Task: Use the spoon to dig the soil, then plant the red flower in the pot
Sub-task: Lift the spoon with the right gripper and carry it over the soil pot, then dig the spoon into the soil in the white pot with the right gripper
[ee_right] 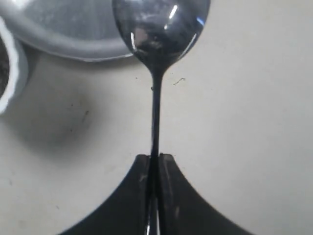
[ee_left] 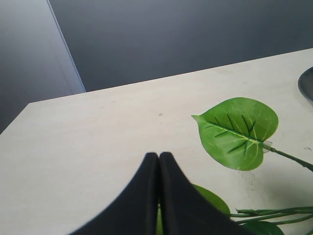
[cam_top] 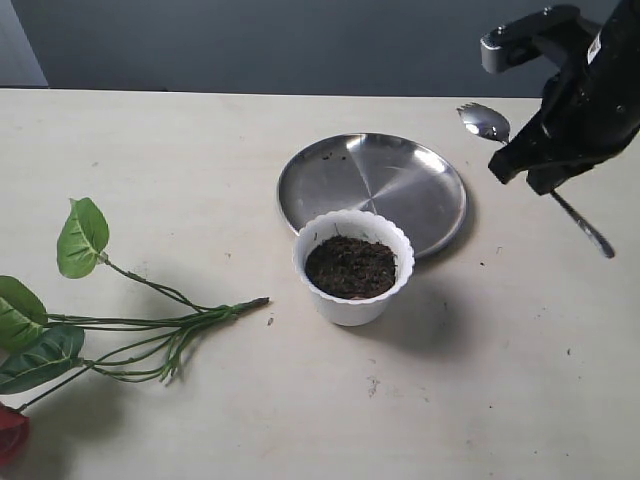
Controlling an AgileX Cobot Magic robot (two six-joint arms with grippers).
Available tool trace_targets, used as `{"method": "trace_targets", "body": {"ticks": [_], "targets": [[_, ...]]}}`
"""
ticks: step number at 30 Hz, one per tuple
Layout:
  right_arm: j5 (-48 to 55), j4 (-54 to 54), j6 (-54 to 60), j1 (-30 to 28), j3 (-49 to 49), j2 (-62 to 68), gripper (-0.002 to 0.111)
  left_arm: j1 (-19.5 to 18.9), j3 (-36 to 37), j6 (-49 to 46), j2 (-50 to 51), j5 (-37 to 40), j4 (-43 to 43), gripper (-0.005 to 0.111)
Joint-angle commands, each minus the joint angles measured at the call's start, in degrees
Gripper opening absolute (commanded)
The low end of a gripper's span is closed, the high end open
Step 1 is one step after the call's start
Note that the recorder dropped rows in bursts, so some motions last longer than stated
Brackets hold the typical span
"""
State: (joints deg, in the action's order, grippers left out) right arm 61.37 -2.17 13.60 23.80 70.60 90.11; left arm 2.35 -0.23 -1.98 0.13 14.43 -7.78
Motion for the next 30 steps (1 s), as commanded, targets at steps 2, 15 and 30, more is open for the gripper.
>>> {"method": "trace_targets", "body": {"ticks": [2, 15, 30], "targets": [[6.4, -5.6, 16.6, 5.1, 4.7, -0.6, 0.0, -0.1, 0.2, 0.1, -0.1, -0.5, 0.0, 0.0], [8.0, -55.1, 23.8, 34.3, 5.0, 9.6, 0.0, -0.1, 0.2, 0.1, -0.1, -0.5, 0.0, 0.0], [8.6, -60.3, 17.3, 42.5, -0.2, 15.7, 0.0, -0.1, 0.2, 0.1, -0.1, -0.5, 0.0, 0.0]]}}
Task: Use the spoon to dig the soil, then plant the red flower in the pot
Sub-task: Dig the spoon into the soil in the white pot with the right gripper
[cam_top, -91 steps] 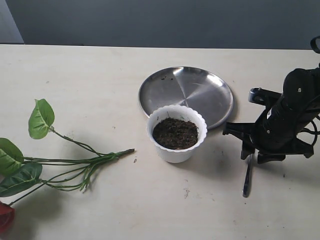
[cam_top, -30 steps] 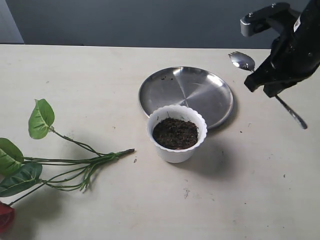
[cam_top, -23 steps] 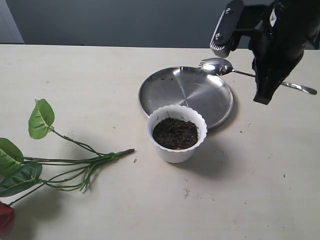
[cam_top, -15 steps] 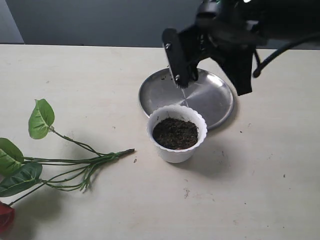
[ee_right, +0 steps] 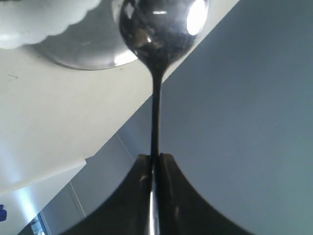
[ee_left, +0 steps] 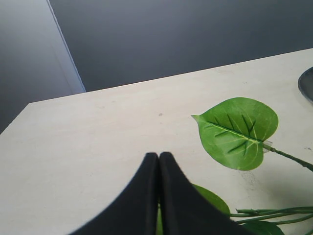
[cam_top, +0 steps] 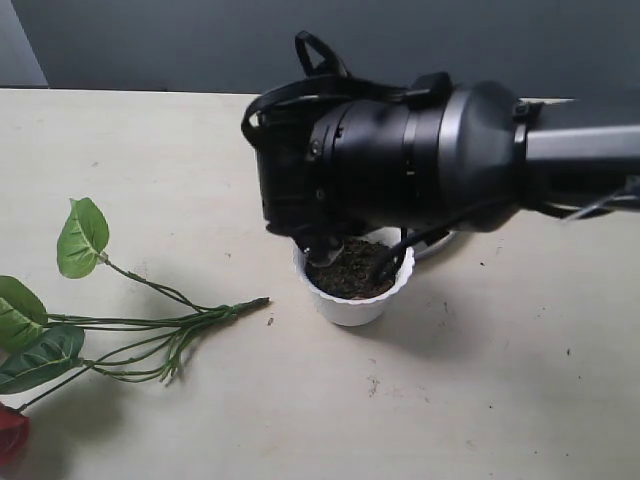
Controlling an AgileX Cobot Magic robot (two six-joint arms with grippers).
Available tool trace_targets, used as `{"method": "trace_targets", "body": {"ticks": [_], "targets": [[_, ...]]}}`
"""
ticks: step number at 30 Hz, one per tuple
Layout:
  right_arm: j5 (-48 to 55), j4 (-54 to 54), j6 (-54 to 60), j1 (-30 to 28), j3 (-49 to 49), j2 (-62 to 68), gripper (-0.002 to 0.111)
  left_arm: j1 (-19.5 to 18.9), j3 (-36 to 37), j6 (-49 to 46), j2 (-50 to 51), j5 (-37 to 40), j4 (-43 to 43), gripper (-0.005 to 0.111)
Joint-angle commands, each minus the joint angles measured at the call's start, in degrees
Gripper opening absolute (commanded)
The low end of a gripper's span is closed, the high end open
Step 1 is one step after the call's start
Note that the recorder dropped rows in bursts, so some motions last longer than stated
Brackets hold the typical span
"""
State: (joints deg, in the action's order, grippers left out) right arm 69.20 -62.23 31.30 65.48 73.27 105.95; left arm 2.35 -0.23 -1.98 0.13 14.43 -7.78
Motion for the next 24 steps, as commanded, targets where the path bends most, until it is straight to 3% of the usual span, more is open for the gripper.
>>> {"method": "trace_targets", "body": {"ticks": [1, 11, 24], "targets": [[0.8, -0.4, -0.4, 0.9, -3.6, -0.3, 0.0, -0.1, 0.2, 0.1, -0.1, -0.5, 0.0, 0.0], [0.8, 1.6, -0.1, 0.9, -10.3, -3.3, 0.0, -0.1, 0.2, 0.1, -0.1, -0.5, 0.0, 0.0], [0.8, -4.4, 0.2, 4.3, -12.8, -0.1, 0.0, -0.1, 0.2, 0.1, -0.1, -0.5, 0.0, 0.0]]}}
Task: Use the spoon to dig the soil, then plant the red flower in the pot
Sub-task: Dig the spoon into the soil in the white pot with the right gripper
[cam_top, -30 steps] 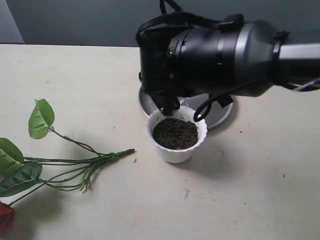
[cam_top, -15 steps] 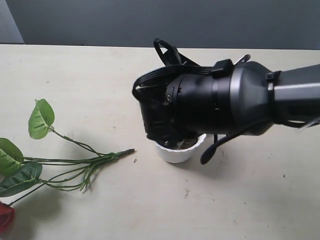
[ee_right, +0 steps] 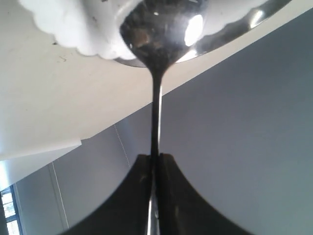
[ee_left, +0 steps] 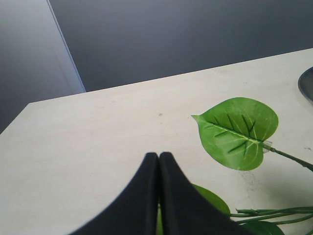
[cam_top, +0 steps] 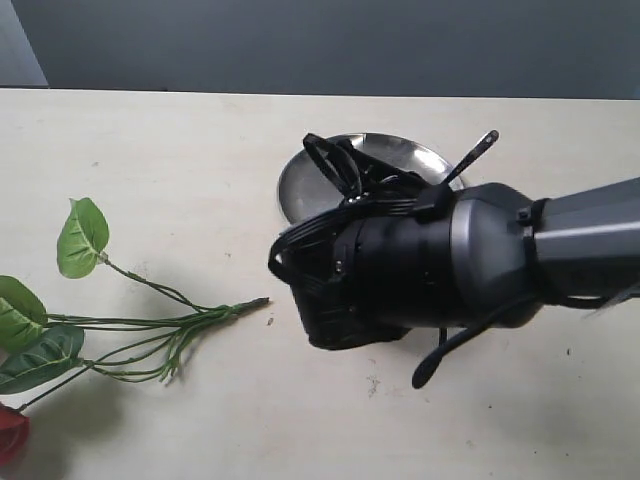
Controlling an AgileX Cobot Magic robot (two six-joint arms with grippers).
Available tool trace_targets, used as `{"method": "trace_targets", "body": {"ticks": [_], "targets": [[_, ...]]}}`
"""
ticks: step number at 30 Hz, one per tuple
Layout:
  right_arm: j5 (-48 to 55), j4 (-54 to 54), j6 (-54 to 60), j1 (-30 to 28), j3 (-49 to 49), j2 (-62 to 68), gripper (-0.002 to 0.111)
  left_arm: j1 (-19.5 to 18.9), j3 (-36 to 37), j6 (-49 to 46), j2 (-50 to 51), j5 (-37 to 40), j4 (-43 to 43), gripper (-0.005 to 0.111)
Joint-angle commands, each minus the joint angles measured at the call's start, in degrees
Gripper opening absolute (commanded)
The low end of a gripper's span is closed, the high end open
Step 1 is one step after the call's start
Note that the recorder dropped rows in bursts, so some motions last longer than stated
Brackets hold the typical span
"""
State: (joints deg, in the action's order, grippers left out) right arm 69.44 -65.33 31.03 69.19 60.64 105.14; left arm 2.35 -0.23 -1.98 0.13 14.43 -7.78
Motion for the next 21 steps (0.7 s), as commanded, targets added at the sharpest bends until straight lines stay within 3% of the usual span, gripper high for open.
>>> {"method": "trace_targets", "body": {"ticks": [1, 21], "targets": [[0.5, -1.3, 0.5, 0.6, -0.1, 1.2, 0.0, -0.1, 0.2, 0.1, -0.1, -0.5, 0.0, 0.0], [0.5, -8.4, 0.5, -1.3, -0.1, 3.0, 0.0, -0.1, 0.2, 0.1, -0.1, -0.5, 0.0, 0.0]]}}
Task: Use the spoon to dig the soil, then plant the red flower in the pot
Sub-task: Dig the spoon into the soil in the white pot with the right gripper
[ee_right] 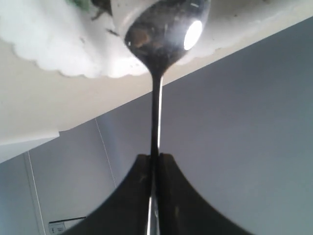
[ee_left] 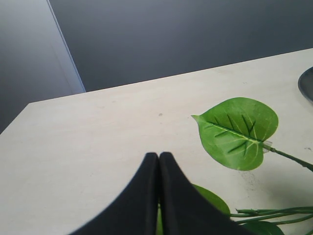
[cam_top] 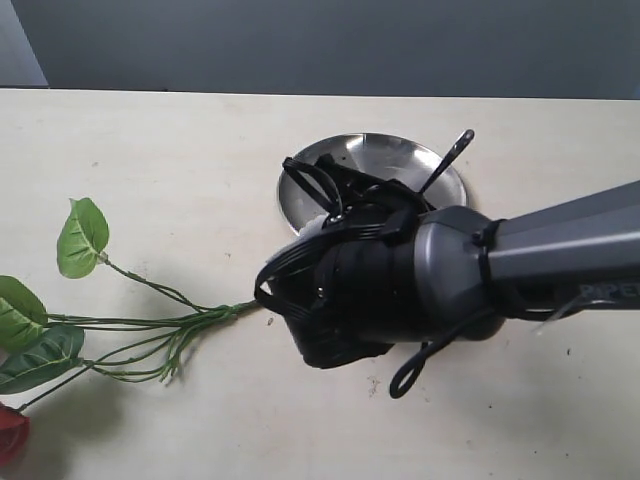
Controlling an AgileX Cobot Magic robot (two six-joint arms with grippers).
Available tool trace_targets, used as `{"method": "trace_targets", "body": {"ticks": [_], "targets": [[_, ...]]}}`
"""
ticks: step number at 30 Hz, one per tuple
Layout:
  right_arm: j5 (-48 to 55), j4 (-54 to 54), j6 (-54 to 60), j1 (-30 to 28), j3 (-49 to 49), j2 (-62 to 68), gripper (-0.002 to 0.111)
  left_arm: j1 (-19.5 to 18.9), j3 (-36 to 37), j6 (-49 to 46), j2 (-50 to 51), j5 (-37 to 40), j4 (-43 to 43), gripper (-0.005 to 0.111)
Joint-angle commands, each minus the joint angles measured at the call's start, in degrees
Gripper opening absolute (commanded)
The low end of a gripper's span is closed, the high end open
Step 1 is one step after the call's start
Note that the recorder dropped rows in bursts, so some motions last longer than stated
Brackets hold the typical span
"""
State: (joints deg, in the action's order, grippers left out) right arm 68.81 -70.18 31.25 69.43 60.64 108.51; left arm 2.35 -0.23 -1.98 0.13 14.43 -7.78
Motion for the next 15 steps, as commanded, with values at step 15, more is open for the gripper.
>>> {"method": "trace_targets", "body": {"ticks": [15], "targets": [[-1.2, 3.2, -1.8, -1.4, -0.2, -0.1, 0.0, -0.1, 0.2, 0.1, -0.1, -0.5, 0.0, 0.0]]}}
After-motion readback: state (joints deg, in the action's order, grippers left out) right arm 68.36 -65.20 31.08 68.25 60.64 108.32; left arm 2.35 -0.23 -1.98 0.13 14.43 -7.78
